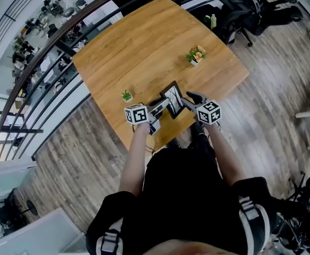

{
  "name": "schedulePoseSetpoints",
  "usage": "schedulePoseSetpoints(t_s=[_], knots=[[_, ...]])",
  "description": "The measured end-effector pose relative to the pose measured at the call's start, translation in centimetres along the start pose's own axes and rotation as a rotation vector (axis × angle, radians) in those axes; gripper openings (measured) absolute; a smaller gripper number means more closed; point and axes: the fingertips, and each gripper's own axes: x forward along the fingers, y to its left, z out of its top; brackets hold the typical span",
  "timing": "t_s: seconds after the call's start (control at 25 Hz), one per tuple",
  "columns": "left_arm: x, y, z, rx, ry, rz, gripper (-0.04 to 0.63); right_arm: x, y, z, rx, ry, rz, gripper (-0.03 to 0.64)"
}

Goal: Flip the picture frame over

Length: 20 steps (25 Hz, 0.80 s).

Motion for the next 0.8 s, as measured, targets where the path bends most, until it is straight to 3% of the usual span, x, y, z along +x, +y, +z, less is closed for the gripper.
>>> schedulePoseSetpoints(t_s=[0.2, 0.36, 0.48, 0.6, 0.8], knots=[[-0.6, -1.0, 0.3, -0.049, -0.003, -0.072, 0.095, 0.7, 0.2, 0.4, 0.067, -0.012, 0.080, 0.170], [-1.0, -1.5, 0.2, -0.046, 0.003, -0.100, 0.095, 1.1, 0.4, 0.3, 0.121, 0.001, 0.147, 0.169], [-1.5, -1.2, 0.1, -0.038, 0.013, -0.107, 0.095, 1.3, 1.6, 0.1, 0.235, 0.022, 0.291, 0.106], [-1.8, -2.7, 0.5, -0.058, 0.008, -0.191, 0.096, 1.2, 2.7, 0.2, 0.399, 0.016, 0.435, 0.120], [-1.8, -2.1, 0.5, -0.047, 0.013, -0.184, 0.095, 1.3, 2.7, -0.2, 0.385, 0.022, 0.430, 0.116]])
